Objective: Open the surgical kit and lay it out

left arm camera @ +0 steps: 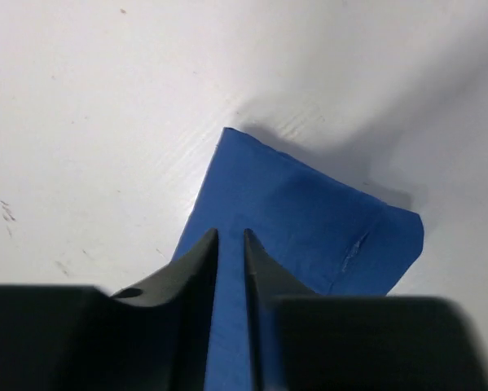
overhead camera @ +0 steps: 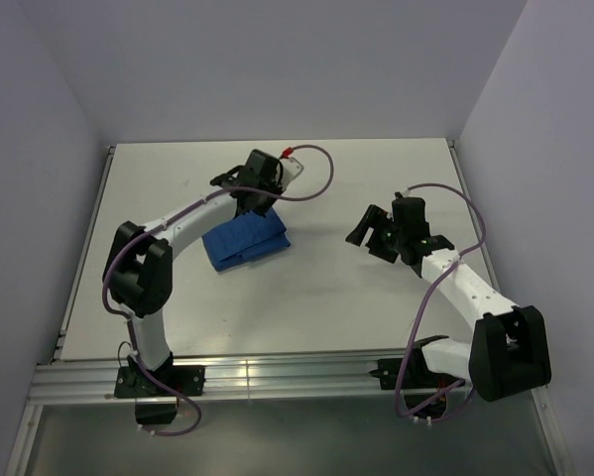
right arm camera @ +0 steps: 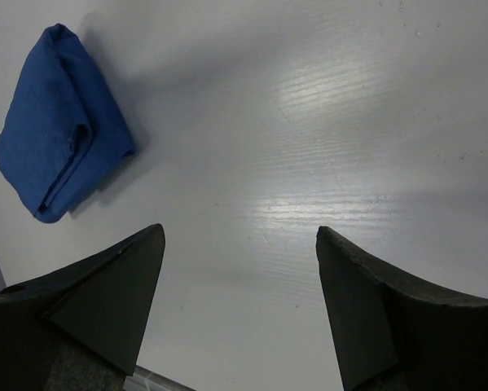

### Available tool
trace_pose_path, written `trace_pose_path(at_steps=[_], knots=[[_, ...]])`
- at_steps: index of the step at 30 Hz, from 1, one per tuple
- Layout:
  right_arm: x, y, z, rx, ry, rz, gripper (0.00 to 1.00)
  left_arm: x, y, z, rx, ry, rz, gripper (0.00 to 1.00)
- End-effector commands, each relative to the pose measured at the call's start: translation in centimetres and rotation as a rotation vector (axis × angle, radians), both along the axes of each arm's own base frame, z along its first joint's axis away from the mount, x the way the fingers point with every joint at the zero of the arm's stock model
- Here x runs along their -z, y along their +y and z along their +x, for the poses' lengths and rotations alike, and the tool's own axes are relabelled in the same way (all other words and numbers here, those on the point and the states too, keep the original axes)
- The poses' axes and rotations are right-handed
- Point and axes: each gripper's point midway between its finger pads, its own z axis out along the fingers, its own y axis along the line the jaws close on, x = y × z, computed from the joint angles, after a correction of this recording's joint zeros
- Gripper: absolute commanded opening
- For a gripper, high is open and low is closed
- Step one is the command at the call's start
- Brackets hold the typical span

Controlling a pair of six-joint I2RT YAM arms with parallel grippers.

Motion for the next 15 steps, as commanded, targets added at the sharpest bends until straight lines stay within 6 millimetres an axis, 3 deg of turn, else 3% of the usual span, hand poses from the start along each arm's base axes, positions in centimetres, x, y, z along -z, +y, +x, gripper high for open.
trace_pose_path(at_steps=[1, 4, 10, 15], knots=[[-2.2, 0.4, 1.8, -0.013, -0.079, 0.017, 0.82, -5.0, -0.5, -0.5, 0.073, -0.033, -0.083, 0.29], [-2.0, 0.3, 1.8, -0.012, -0.073, 0.015, 0.83, -4.0, -1.9, -2.7, 0.129, -0.001, -0.102, 0.53], [-1.9, 0.4, 1.8, -0.010, -0.066, 0.020, 0.83, -1.2, -3.6, -4.1, 0.111, 0.023, -0.064, 0.58], [-1.8, 0.2, 1.8, -0.008, -0.062, 0.005, 0.83, -0.1, -4.9, -3.1, 0.034, -0.019, -0.020, 0.63]])
